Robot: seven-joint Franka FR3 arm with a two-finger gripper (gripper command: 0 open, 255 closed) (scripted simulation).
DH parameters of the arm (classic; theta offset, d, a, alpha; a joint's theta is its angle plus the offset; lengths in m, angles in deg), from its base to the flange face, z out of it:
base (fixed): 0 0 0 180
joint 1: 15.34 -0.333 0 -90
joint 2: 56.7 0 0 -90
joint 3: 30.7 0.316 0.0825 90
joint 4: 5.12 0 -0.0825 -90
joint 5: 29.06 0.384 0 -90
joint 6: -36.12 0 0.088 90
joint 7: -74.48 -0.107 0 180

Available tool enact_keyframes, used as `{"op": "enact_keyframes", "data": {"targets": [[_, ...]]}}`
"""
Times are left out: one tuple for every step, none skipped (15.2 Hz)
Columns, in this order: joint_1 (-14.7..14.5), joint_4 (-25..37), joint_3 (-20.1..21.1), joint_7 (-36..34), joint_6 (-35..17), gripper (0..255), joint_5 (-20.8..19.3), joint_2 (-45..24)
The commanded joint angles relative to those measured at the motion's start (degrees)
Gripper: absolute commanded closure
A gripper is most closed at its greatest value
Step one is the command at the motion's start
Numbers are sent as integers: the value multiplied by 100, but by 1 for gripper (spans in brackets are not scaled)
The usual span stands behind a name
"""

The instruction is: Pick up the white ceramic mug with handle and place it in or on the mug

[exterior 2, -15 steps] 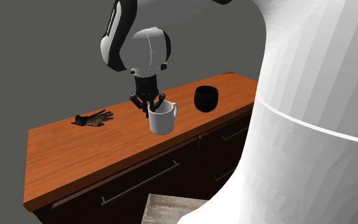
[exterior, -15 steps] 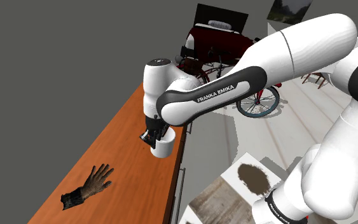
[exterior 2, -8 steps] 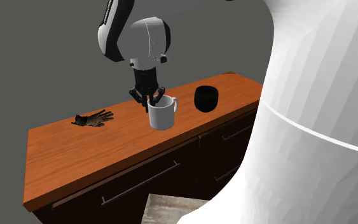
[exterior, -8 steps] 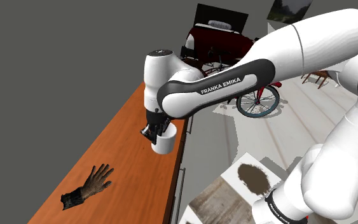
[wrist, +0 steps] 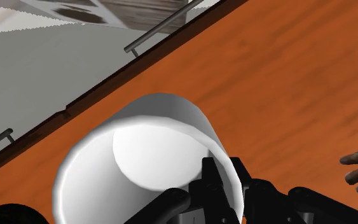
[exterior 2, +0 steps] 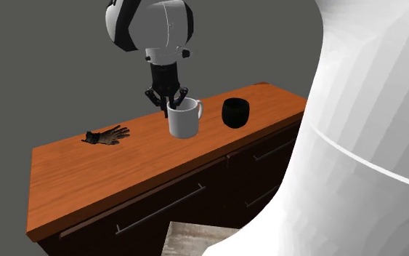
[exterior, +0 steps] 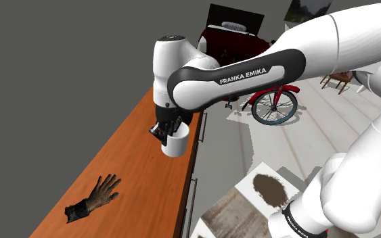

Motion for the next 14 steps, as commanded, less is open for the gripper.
{"op": "enact_keyframes", "data": {"targets": [[5, 82, 0, 20, 153, 255, 30, 75], [6, 131, 0, 27, 227, 255, 40, 102], [8, 181, 0, 33, 300, 255, 50, 127], [10, 233, -1, 40, 374, 255, 59, 151], [11, 285, -2, 45, 448, 255, 68, 173], [13, 339, -2, 51, 522, 255, 76, 195], [14, 394, -3, 56, 596, 255, 83, 215], [15, 451, -4, 60, 671, 255, 90, 234], [17, 509, -5, 64, 745, 255, 97, 252], [18, 568, -5, 68, 820, 255, 103, 268], [19, 628, -6, 72, 894, 255, 108, 283], [20, 690, -7, 75, 969, 255, 113, 297], [21, 753, -8, 77, 1044, 255, 117, 310], [22, 818, -8, 80, 1119, 255, 121, 321]]}}
